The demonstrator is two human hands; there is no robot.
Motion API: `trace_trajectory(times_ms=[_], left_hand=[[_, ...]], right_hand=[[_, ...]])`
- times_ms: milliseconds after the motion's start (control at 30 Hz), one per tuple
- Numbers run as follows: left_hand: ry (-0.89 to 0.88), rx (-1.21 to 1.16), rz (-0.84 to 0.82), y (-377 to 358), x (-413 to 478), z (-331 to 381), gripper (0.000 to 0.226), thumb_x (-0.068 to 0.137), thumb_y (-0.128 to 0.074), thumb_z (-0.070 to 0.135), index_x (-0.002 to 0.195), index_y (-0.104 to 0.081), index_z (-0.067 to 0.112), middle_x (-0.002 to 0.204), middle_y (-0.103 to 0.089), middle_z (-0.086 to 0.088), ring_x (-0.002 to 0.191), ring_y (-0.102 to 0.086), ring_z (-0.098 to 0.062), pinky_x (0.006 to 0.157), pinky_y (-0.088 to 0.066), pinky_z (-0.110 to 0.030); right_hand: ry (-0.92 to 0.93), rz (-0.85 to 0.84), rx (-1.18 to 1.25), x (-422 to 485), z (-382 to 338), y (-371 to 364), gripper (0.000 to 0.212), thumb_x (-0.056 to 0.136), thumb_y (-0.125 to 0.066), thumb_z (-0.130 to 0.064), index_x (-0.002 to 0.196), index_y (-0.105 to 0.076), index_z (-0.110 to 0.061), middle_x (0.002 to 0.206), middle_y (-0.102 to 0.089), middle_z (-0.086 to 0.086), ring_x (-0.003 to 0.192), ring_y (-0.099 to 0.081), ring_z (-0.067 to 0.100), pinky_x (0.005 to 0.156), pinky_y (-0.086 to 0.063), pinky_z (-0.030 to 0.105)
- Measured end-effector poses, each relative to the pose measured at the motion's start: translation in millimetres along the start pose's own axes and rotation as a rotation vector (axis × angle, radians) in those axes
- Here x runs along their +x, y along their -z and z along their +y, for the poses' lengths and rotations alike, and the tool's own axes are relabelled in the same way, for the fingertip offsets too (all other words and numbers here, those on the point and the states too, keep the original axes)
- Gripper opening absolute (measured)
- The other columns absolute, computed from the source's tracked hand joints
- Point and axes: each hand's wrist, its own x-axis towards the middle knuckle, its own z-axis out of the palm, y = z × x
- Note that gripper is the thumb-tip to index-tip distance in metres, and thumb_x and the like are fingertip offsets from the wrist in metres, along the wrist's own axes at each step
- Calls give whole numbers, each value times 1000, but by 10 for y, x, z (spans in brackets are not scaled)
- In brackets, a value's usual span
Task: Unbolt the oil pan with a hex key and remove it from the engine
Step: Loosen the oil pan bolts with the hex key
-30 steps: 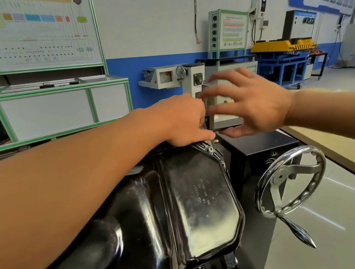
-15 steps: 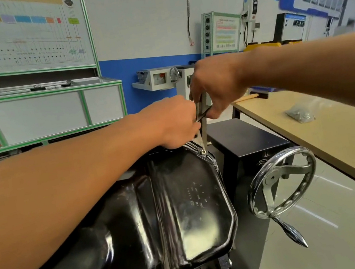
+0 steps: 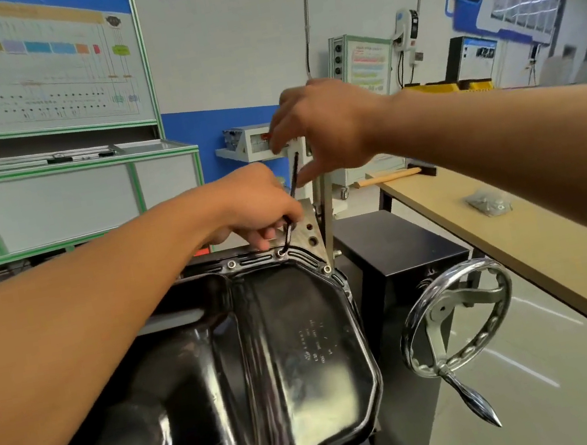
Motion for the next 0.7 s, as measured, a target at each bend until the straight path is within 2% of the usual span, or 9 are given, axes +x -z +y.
trace_trajectory(times_ms=[67, 167, 233, 300, 367, 433, 500, 600, 700], left_hand=[[42, -172, 22, 102, 10, -32, 9, 85, -67, 11, 79, -65, 5, 48, -56, 1, 38, -49, -11, 41, -48, -22], [95, -397, 73, 346, -14, -89, 4, 90, -64, 9, 86, -63, 7, 53, -64, -2, 40, -54, -9, 41, -49, -21], [135, -453, 27, 512, -70, -140, 5, 92, -64, 9, 87, -64, 6, 60, -68, -4, 44, -60, -9, 44, -52, -22], [179, -425, -40, 636, -138, -185, 7, 92, -65, 10, 87, -66, 6, 66, -72, -5, 51, -66, -9, 46, -53, -20], [209, -380, -67, 720, -188, -196, 6, 92, -65, 10, 89, -68, 5, 70, -74, -7, 55, -69, -10, 46, -54, -19], [220, -338, -80, 774, -222, -184, 6, 91, -66, 9, 91, -68, 4, 72, -75, -8, 58, -71, -12, 47, -54, -19], [223, -309, -102, 797, -268, -168, 7, 91, -66, 8, 94, -67, 3, 76, -75, -10, 63, -73, -14, 49, -55, -20], [209, -311, -106, 818, -319, -142, 10, 91, -66, 8, 98, -67, 1, 81, -76, -13, 69, -75, -17, 51, -56, -19], [167, -348, -73, 880, -355, -120, 9, 91, -65, 10, 96, -67, 3, 78, -76, -11, 67, -74, -16, 51, -56, -18]], right_hand=[[-111, 89, 131, 89, -93, 28, 51, 88, -70, -41, 134, -60, -23, 135, -59, -1, 126, -49, 22, 98, -46, 42], [-352, 271, 446, 162, -332, -2, 43, 88, -66, -28, 130, -63, -19, 124, -64, 2, 113, -59, 20, 94, -51, 40], [-507, 364, 615, 116, -514, -92, 30, 87, -66, -24, 116, -72, -14, 106, -72, 2, 98, -66, 19, 88, -55, 36], [-563, 309, 823, 12, -694, -218, 22, 88, -70, -29, 89, -78, -9, 77, -71, 1, 70, -64, 12, 69, -55, 28], [-530, 125, 990, -94, -855, -316, 43, 90, -71, -37, 70, -69, 1, 58, -54, 3, 52, -44, 10, 53, -41, 24], [-406, 2, 951, -163, -937, -340, 52, 93, -69, -37, 56, -55, -2, 53, -42, 5, 47, -33, 10, 50, -32, 26], [-316, -60, 865, -189, -942, -311, 52, 96, -65, -36, 53, -49, -11, 52, -40, 4, 47, -32, 12, 53, -30, 30], [-288, -67, 853, -207, -882, -277, 50, 100, -59, -36, 57, -51, -11, 52, -42, 0, 46, -35, 10, 54, -31, 30], [-241, -81, 936, -199, -828, -177, 44, 102, -57, -35, 66, -63, -10, 45, -47, -6, 42, -41, 6, 48, -35, 19]])
